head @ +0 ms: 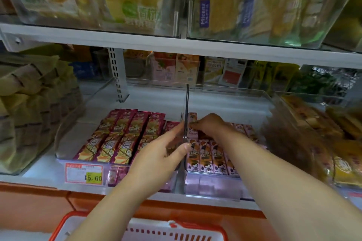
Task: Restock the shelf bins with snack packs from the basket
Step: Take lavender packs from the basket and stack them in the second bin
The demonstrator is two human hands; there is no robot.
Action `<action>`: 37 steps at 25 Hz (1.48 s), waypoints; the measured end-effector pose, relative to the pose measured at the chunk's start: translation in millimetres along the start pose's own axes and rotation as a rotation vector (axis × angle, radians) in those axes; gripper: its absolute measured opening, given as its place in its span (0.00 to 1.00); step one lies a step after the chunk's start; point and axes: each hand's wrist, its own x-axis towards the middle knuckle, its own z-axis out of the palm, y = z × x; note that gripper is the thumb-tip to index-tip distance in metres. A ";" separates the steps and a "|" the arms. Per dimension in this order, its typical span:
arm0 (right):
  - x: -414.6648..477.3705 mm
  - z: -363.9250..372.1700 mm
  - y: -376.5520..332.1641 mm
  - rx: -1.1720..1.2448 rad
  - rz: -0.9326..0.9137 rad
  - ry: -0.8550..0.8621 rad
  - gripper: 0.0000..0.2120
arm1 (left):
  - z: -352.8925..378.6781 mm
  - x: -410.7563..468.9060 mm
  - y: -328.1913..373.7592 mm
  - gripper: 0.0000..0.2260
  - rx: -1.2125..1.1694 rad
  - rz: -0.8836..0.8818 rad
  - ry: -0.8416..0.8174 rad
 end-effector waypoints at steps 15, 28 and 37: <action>-235.8 121.0 94.0 0.394 -0.333 0.270 0.15 | 51.9 -204.0 -149.2 0.14 -0.081 -0.495 -0.110; -262.5 302.2 229.1 -0.289 0.372 -0.773 0.19 | 61.0 -262.8 -210.4 0.16 -0.054 -0.907 -0.441; -279.7 296.6 224.6 -0.192 0.439 -0.722 0.10 | 72.5 -266.0 -216.8 0.18 -0.009 -0.877 -0.423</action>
